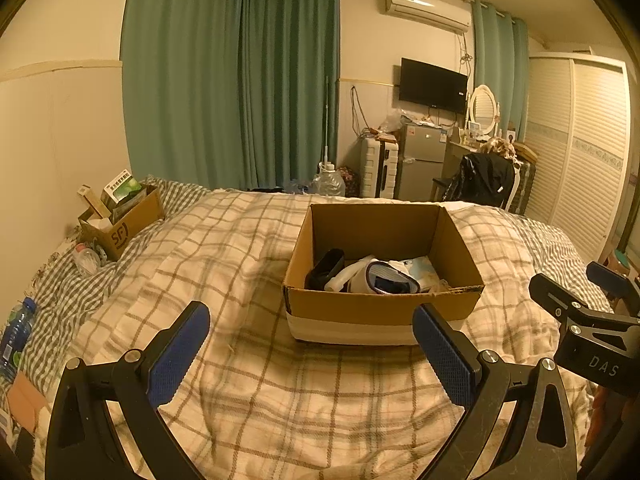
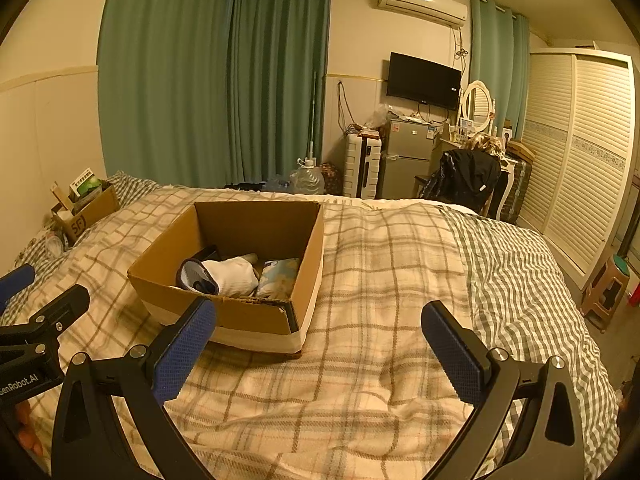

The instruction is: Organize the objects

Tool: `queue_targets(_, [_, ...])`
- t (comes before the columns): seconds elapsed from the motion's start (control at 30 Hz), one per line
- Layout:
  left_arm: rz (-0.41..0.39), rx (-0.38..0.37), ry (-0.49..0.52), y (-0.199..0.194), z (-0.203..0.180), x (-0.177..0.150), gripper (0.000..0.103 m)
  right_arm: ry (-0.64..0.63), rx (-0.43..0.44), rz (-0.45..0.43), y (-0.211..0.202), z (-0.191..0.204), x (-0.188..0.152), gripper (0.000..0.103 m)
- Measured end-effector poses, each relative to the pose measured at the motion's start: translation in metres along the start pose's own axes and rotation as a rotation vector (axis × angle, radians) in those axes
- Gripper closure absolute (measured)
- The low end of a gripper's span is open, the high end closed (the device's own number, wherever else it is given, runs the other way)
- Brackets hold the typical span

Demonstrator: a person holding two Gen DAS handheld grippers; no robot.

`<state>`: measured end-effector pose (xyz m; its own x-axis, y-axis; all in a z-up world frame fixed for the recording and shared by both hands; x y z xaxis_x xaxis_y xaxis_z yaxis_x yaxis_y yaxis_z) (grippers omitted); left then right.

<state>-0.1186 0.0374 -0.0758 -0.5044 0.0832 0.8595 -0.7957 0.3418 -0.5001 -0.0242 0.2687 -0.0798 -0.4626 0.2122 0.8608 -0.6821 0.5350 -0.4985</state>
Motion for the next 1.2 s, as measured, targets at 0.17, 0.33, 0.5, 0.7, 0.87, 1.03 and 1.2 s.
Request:
queue_targets(0.17, [0.001,0.003,0.001,0.0009,0.0002,0.0001,0.0,0.0,-0.001,0.0,0.0001,0.0,0.0007,0.0])
queue_targets(0.33, [0.013,-0.004,-0.006,0.003,0.0007,-0.0019,0.0,0.002,-0.002,0.0,0.0011,-0.0007,0.0015,0.0])
queue_targets(0.5, [0.009,0.003,-0.009,0.0021,0.0013,-0.0034,0.0,-0.001,-0.001,0.006,0.0032,-0.0005,-0.0002,0.0])
queue_targets(0.7, [0.006,0.016,0.004,0.0014,0.0019,-0.0038,0.0,-0.003,-0.004,0.012,0.0034,-0.0005,-0.0016,0.0])
queue_targets(0.87, [0.01,0.007,-0.018,0.0015,0.0044,-0.0034,0.0,-0.003,-0.004,0.011,0.0041,-0.0006,-0.0025,0.0])
queue_targets(1.03, [0.01,0.008,-0.019,0.0009,0.0045,-0.0036,0.0,-0.004,-0.004,0.013,0.0041,-0.0007,-0.0028,0.0])
queue_targets(1.2, [0.011,0.007,-0.018,0.0004,0.004,-0.0035,0.0,-0.003,-0.004,0.013,0.0042,-0.0005,-0.0028,0.0])
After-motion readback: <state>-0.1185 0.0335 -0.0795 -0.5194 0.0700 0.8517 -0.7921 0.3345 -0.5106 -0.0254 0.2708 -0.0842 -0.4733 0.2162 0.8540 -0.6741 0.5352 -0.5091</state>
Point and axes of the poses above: each gripper's, at about its wrist camera, not at the fingertips, and y roughly the way its jaws point, z to its left, x to its top, the point moved 7 cm from there along y, roughly the way its jaws point, and after that the axes turned 8 degrees about -y, right-handed, at the moved point
